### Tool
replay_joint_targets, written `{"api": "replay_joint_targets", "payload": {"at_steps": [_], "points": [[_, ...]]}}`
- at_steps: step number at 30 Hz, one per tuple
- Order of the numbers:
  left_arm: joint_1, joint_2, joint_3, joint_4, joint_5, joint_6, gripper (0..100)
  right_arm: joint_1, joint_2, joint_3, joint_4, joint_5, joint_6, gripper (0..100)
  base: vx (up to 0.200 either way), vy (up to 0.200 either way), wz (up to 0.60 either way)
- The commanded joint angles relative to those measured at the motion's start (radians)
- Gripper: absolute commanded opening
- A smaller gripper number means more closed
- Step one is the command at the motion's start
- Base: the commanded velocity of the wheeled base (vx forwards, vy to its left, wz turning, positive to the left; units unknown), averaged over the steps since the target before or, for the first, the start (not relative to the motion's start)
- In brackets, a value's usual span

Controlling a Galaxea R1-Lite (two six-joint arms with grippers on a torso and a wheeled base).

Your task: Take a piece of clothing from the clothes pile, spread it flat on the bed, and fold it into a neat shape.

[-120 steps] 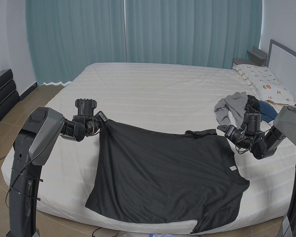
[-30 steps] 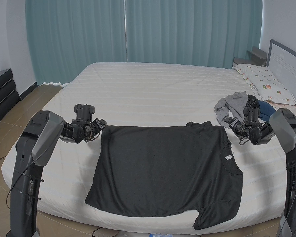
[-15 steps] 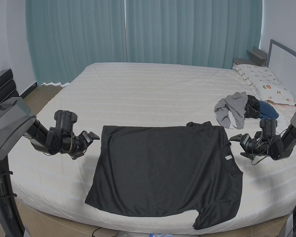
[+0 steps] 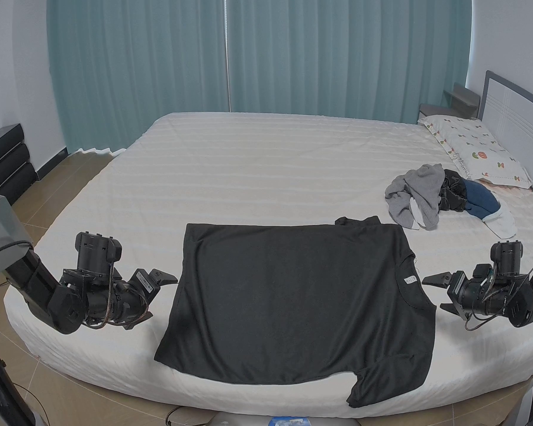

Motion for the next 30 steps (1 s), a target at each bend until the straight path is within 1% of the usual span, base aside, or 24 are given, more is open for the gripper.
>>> {"api": "replay_joint_targets", "payload": {"at_steps": [1, 4, 10, 13, 19, 25, 28, 30], "points": [[-0.003, -0.005, 0.074, -0.063, -0.003, -0.003, 100, 0.014, -0.013, 0.031, -0.002, 0.006, -0.002, 100, 0.000, 0.000, 0.00], [-0.003, 0.018, 0.103, -0.102, -0.004, -0.005, 100, 0.026, -0.017, 0.043, -0.002, 0.006, -0.004, 100, 0.000, 0.000, 0.00], [-0.006, 0.057, 0.113, -0.112, -0.004, -0.023, 100, 0.054, -0.014, 0.065, -0.002, -0.001, -0.005, 100, 0.000, 0.000, 0.00], [-0.023, 0.052, 0.108, -0.113, -0.013, -0.066, 100, 0.060, -0.011, 0.071, -0.002, -0.002, -0.007, 100, 0.000, -0.200, 0.00], [-0.032, 0.052, 0.116, -0.113, -0.013, -0.067, 100, 0.060, -0.011, 0.071, -0.002, -0.005, -0.007, 100, 0.000, -0.200, 0.00], [-0.034, 0.052, 0.119, -0.115, -0.013, -0.069, 100, 0.063, -0.005, 0.079, -0.002, -0.007, -0.021, 100, 0.000, 0.000, 0.00], [-0.034, 0.052, 0.119, -0.113, -0.013, -0.070, 100, 0.078, 0.007, 0.085, -0.004, -0.011, -0.030, 100, 0.000, 0.000, 0.00], [-0.032, 0.049, 0.122, -0.113, -0.012, -0.070, 100, 0.086, 0.010, 0.089, -0.004, -0.011, -0.035, 100, -0.200, 0.000, 0.00]]}}
